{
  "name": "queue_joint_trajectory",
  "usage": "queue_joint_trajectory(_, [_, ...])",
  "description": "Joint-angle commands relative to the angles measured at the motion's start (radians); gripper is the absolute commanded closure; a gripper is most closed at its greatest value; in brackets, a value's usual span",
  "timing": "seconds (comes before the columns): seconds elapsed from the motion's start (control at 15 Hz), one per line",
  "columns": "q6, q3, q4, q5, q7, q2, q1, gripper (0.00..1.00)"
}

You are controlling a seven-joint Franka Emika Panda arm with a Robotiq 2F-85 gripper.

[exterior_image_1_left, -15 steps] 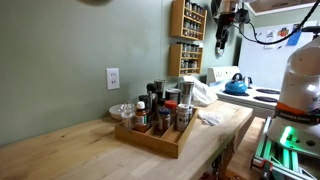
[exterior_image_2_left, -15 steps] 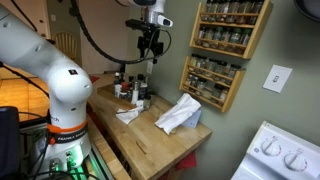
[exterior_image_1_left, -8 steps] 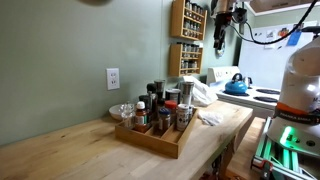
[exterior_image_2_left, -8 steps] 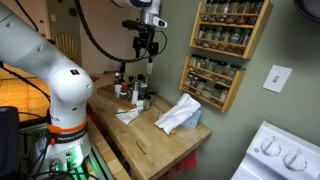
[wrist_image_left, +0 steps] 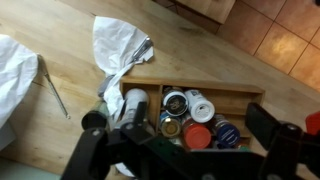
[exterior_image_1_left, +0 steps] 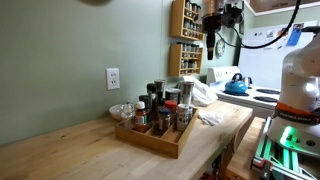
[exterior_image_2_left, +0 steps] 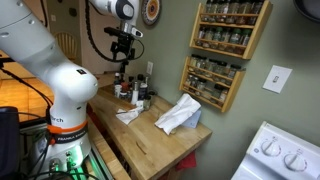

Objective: Move the white container in the first row of the wooden tray a little to the left, pick up the spice bottle from the table and put it in the first row of the wooden tray to the right of the white container

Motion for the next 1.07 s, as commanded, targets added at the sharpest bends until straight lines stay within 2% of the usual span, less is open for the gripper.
queue_joint_trajectory(0.0, [0.036, 0.036, 0.015, 0.063, 0.031, 0.103, 0.047, 0.00])
queue_joint_trajectory(0.13, [0.058, 0.044, 0.013, 0.084, 0.021, 0.136, 0.065, 0.00])
queue_joint_trajectory(0.2, [0.040, 0.034, 0.003, 0.052, 0.016, 0.097, 0.055, 0.00])
queue_joint_trajectory(0.53, [0.051, 0.039, 0.011, 0.060, 0.015, 0.134, 0.064, 0.00])
queue_joint_trajectory(0.67, [0.033, 0.044, 0.017, 0.071, -0.001, 0.195, 0.073, 0.00])
queue_joint_trajectory(1.0, [0.177, 0.065, -0.025, 0.098, -0.033, 0.291, 0.099, 0.00])
